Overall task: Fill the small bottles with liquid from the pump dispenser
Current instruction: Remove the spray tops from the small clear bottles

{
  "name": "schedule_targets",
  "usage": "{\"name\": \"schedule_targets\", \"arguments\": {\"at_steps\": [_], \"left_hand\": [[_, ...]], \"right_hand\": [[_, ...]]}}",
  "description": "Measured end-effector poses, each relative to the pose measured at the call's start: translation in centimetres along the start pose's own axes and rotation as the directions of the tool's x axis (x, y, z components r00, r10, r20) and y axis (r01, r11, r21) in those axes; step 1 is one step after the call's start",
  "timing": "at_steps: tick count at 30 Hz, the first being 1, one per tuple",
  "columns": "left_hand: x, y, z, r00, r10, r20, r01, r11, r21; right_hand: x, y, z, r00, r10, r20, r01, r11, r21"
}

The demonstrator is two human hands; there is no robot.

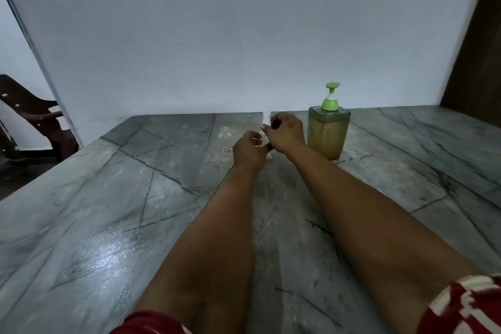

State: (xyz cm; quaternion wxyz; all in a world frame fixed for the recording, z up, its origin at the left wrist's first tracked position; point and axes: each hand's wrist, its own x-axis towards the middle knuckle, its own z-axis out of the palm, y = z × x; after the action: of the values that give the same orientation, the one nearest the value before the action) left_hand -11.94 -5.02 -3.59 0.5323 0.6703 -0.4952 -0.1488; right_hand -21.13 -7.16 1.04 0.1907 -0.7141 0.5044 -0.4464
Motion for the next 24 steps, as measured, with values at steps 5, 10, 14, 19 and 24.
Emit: {"name": "schedule_targets", "arguments": {"at_steps": [5,10,14,19,24], "left_hand": [[0.3,-0.6,0.4,1.0,0.017,-0.001,-0.017,0.999,-0.042],[0.4,-1.0,0.3,1.0,0.006,0.02,-0.004,0.996,-0.09],[0.3,-0.9,0.1,0.999,-0.014,0.043,0.02,0.989,-0.144],[0.0,-0.8,0.0,0.998,-0.022,0.051,0.03,0.986,-0.167],[-0.1,-0.9,0.1,1.0,-0.005,0.03,0.01,0.988,-0.157]], "right_hand": [[0.0,0.2,-0.4,0.986,-0.039,0.165,0.038,0.999,0.006],[-0.1,0.3,-0.2,0.997,0.002,0.078,-0.013,0.989,0.148],[0.7,0.7,0.1,0.996,0.059,0.067,-0.068,0.987,0.147],[0.9,0.4,-0.5,0.981,0.052,0.187,-0.077,0.989,0.129],[0.7,0.4,-0.5,0.979,0.031,0.204,-0.062,0.987,0.148]]}}
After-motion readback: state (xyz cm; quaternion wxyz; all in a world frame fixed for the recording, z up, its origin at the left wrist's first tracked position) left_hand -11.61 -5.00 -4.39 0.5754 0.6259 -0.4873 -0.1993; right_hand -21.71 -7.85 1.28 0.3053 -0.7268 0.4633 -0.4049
